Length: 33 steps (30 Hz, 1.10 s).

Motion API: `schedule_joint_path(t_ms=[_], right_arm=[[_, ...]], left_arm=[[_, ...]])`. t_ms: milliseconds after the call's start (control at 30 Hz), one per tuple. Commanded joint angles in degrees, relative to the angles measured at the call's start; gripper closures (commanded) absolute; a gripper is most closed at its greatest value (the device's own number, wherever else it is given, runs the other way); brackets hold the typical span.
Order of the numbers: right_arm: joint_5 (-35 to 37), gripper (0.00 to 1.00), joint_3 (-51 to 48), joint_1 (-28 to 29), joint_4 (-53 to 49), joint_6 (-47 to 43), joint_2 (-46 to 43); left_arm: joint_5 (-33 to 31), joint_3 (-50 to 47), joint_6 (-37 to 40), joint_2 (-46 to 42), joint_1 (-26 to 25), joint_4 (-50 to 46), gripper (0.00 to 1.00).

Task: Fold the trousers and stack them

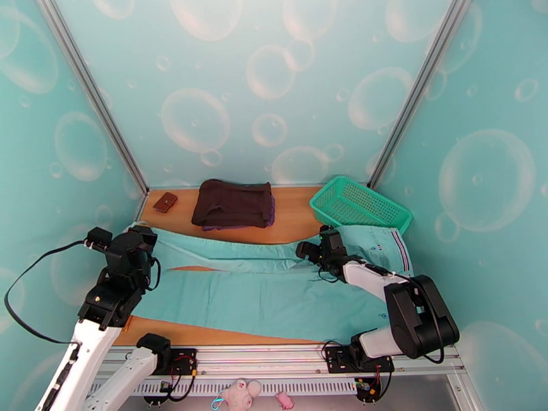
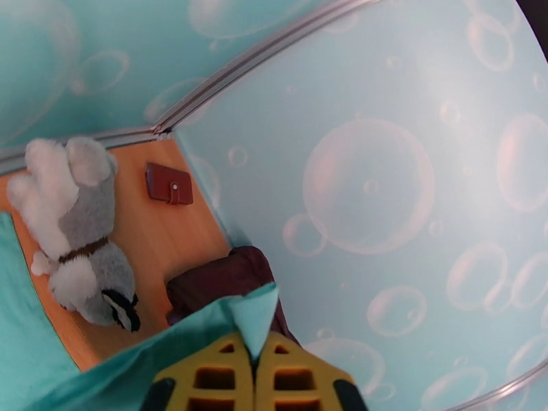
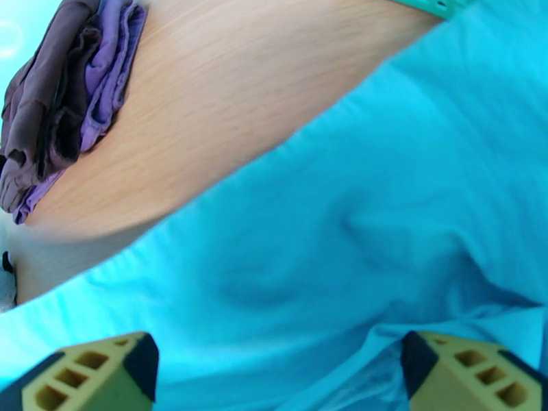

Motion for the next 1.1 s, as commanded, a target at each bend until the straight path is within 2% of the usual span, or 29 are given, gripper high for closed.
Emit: schedule_joint_path(t_ms=[0, 100, 267, 367, 500, 767, 867, 933, 1000, 1067], right_arm=[[1.6, 0.02, 2.1, 0.7, -0.2, 1.1, 1.7], [1.8, 0.02, 2.4, 0.8, 0.4, 1.3, 2.7], [2.7, 0.02, 3.1, 0.6, 2.6, 1.4, 5.6], [3.7, 0.02, 5.3, 0.2, 1.9, 1.3, 8.4], [4.8, 0.02, 5.9, -0.5, 3.5, 1.9, 9.8], [6.3, 0.02, 9.6, -3.3, 6.0, 1.6, 13.6], [7.1, 0.02, 10.2, -4.0, 8.4, 0.9, 14.0], [7.4, 0.02, 10.8, -4.3, 9.5, 0.4, 14.2], [7.4, 0.02, 11.1, -4.6, 11.0, -0.3, 14.5], [7.0, 0.02, 11.5, -4.7, 12.0, -1.0, 14.7]], left_arm=[[-6.9, -2.1, -11.5, 0.1, 0.5, -0.9, 1.0], [-9.2, -2.2, -8.6, 3.3, 2.0, -0.9, 1.0], [-3.6, -0.1, -3.4, 12.8, 9.8, -3.0, 1.0], [-2.2, 2.3, -3.0, 19.0, 14.0, -7.4, 1.0], [-0.9, 0.7, 1.2, 23.5, 16.8, -2.4, 1.0], [-8.7, 4.3, 4.6, 35.7, 19.1, 1.2, 1.0], [-9.1, 7.5, 6.4, 41.0, 19.6, 1.4, 1.0], [-7.2, 9.5, 9.9, 44.1, 19.6, 3.7, 0.99], [-4.1, 10.9, 13.7, 46.2, 19.6, 6.3, 0.93], [-2.5, 12.0, 16.1, 47.1, 19.6, 8.2, 0.83]])
